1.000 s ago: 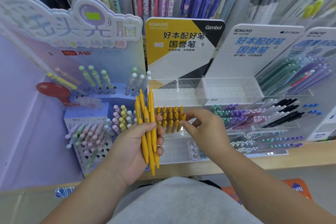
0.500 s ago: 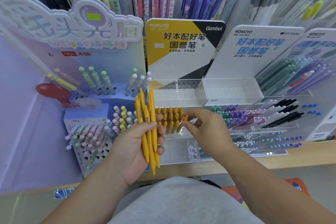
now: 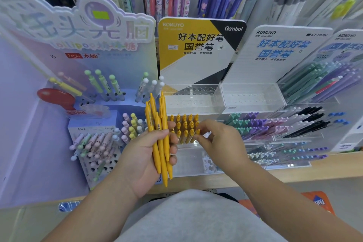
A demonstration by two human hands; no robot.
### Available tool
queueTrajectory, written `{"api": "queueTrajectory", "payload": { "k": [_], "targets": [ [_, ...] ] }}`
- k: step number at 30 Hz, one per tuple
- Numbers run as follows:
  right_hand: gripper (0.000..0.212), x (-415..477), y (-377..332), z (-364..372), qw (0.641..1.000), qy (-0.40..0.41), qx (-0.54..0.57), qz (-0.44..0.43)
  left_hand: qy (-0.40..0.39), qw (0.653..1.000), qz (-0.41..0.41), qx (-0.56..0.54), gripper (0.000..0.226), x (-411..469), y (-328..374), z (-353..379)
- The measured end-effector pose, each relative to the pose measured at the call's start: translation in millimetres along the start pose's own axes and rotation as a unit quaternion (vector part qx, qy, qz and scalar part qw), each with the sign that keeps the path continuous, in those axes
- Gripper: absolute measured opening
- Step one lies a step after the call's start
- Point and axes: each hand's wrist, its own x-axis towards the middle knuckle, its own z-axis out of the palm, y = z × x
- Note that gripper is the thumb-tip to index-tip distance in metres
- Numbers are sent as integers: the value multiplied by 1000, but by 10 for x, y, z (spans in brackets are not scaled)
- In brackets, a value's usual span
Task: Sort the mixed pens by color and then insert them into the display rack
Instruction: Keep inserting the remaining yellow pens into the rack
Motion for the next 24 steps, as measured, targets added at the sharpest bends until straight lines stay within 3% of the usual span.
{"api": "queueTrajectory", "payload": {
  "k": [8,12,18,24],
  "targets": [
    [24,-16,-53,-84,999,-38,-7,33,-12,999,16,25,34,-19,-21,18],
    [28,-14,-183,-279,992,-25,93,80,-19,996,29,79,37,-34,-21,60],
    [15,85,-502,-628,890,-18,417,184,-64,986,17,155,19,-15,-33,143],
    [14,72,-475,-685,858,-6,465,216,-67,975,15,210,14,20,-51,173]
  ]
}}
